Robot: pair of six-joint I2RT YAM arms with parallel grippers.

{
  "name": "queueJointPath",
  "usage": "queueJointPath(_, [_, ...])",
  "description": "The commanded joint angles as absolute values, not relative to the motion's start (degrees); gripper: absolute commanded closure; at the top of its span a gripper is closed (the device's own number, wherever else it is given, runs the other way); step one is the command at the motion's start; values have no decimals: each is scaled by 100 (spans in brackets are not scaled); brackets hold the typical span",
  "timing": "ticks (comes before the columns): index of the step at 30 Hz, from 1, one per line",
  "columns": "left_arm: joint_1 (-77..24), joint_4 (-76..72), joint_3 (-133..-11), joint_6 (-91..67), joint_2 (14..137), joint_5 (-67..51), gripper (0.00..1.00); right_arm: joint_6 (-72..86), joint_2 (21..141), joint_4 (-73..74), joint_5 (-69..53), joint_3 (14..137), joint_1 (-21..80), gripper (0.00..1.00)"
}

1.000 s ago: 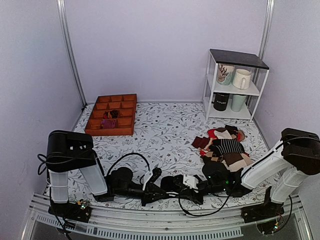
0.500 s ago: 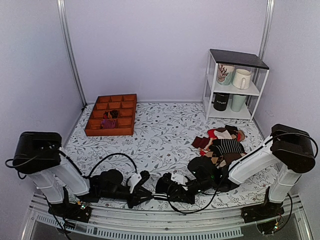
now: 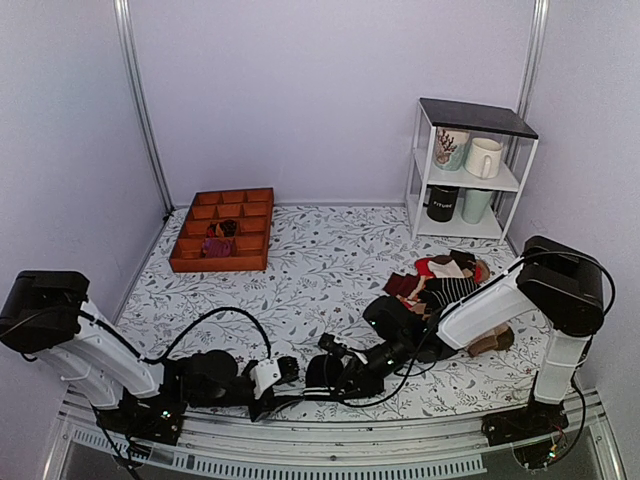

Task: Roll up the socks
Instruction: Roll the sock at the center of the board.

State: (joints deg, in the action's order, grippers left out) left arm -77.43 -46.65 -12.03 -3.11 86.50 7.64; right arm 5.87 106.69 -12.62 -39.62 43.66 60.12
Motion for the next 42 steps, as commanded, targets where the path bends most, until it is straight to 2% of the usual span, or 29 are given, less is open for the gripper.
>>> queueJointPath(1, [-7831, -5192, -1391, 662, 8831, 1109, 55, 838, 11142, -94, -3737, 4231, 5995, 82])
queueJointPath(3, [-7831, -5372, -1405, 795, 8955, 957, 52, 881, 11151, -80, -3748, 4243, 5994, 82])
queueJointPath(11, [-7829, -5462, -1675, 741, 9636, 215, 50, 853, 11187, 116, -3701, 4367, 5981, 82])
queueJointPath(18, [-7822, -5403, -1786, 545, 9928, 309, 53, 852, 11209, 141, -3707, 4356, 5968, 82])
queueJointPath(24, [-7788, -5382, -1825, 431, 9974, 165, 79, 905, 11259, 148, -3711, 4363, 5968, 82])
queueJointPath(31, [-7603, -4857, -2008, -129, 10081, -149, 93, 940, 11258, 214, -3632, 4433, 5967, 81])
queueJointPath(36, [-7287, -4627, -1865, -1054, 10081, -533, 100, 667, 10594, -140, -3052, 4302, 5968, 58])
queueJointPath(42, [-7062, -4226, -1802, -1846, 10292, -867, 100, -338, 9238, -1856, -2392, 3339, 5967, 46])
